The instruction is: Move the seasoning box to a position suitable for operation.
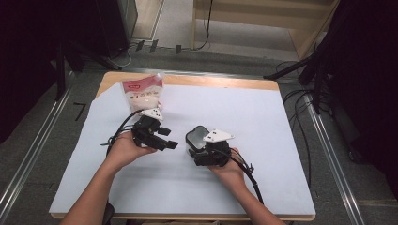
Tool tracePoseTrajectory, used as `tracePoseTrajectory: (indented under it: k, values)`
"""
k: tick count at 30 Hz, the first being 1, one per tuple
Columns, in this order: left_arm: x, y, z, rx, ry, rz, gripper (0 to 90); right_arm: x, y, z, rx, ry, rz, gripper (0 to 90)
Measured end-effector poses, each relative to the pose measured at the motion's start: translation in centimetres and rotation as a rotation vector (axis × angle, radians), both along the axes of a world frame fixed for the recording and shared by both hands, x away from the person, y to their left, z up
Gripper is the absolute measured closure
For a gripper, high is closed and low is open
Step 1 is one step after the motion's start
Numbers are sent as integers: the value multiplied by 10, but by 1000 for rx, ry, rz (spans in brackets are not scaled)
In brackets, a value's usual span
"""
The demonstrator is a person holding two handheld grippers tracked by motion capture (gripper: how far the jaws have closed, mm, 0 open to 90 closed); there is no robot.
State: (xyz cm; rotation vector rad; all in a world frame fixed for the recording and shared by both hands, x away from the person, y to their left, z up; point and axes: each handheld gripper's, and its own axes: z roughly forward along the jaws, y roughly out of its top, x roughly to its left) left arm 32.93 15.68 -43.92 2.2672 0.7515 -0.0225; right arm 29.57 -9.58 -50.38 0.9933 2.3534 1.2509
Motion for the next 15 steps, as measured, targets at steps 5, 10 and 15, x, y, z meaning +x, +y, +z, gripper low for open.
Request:
tracePoseTrajectory:
  k: [5,10,15]
  values:
    - [0,-2,-1,3,3,1,336,0,-1,-1,-5,4,13,153]
    - [0,-1,0,-10,7,-1,336,0,-2,1,-2,21,11,145]
    - [0,-2,0,-2,7,0,336,-2,-5,5,8,39,6,138]
